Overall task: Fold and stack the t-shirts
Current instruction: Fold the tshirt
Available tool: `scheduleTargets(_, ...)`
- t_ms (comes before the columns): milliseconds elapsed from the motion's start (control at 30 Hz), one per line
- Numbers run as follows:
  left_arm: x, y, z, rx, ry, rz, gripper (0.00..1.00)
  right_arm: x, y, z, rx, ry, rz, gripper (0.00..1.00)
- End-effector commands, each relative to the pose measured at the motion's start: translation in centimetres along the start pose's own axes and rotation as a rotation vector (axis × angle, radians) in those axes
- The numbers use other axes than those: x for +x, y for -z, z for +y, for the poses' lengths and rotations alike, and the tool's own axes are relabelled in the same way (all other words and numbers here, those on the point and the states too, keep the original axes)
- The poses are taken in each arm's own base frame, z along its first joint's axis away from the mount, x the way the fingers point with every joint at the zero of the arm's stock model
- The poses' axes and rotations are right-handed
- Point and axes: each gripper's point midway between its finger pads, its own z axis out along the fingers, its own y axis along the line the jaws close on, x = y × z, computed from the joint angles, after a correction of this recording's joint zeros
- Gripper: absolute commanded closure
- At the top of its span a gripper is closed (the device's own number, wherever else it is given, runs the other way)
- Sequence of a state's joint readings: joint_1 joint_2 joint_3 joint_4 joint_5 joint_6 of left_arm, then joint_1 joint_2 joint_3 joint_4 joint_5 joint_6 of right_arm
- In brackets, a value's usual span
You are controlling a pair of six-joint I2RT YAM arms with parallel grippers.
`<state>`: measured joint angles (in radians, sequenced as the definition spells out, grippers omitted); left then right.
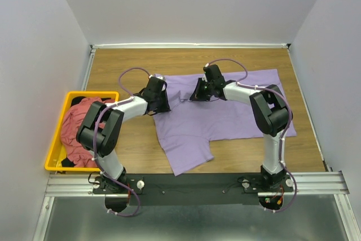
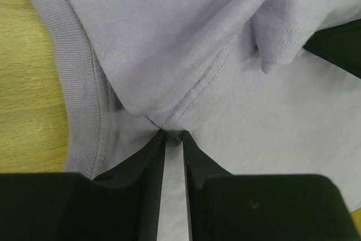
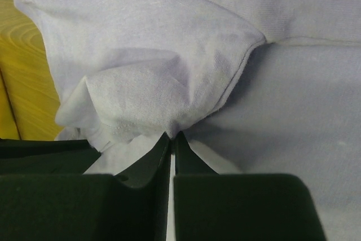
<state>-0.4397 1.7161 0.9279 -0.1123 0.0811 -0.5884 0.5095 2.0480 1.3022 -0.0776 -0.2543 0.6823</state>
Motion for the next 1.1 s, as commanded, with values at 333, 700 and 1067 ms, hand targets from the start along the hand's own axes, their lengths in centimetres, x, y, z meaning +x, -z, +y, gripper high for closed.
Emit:
scheduleTargets(333,-2.3,0.9,-0.6,-0.014,0.005,-0.050,0.69,-0.8,0.5,0.6,0.013,0.037,-0.014,0.89)
scheduleTargets(700,-1.6,-0.2,-0.4,-0.015,0.009,-0.018,0.80,-0.9,0.5,0.7,0.016,0.053,-0.014,0.89)
scheduleTargets(1067,-2.1,1.6,-1.0,-0.009,-0.009,-0.015,1.00,-1.5,1.7,-0.3,0.089,0.177,0.012,0.89)
